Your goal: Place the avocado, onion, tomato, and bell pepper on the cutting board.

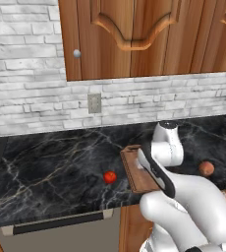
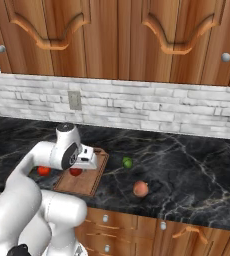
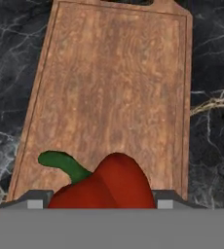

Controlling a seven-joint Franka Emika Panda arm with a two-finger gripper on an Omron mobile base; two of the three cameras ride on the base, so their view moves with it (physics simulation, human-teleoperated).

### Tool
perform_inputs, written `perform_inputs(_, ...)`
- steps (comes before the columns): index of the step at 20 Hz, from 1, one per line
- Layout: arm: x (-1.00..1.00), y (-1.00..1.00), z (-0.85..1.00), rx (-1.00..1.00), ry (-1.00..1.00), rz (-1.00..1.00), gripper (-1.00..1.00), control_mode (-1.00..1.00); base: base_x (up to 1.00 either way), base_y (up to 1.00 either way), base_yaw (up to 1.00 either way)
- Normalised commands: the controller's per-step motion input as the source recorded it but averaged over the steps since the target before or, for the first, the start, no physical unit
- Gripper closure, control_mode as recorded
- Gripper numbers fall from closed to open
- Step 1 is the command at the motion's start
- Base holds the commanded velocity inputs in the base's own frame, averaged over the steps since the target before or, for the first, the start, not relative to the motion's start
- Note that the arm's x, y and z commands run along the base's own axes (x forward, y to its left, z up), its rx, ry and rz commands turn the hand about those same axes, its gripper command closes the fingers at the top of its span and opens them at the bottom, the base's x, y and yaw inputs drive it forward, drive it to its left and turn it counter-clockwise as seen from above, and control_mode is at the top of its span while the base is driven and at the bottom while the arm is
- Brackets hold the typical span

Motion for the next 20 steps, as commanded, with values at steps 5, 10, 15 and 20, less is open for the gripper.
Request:
perform_inputs(5, 0.38, 0.38, -0.05, 0.00, 0.00, 0.03, 1.00, -1.00, 0.00, 0.00, 0.00)
perform_inputs(10, 0.42, 0.09, -0.28, 0.00, 0.01, 0.00, 1.00, -1.00, 0.00, 0.00, 0.00)
perform_inputs(15, 0.55, 0.03, -0.37, 0.00, 0.08, 0.00, 1.00, -1.00, 0.00, 0.00, 0.00)
perform_inputs(20, 0.47, 0.06, -0.30, 0.00, 0.07, 0.00, 1.00, -1.00, 0.00, 0.00, 0.00)
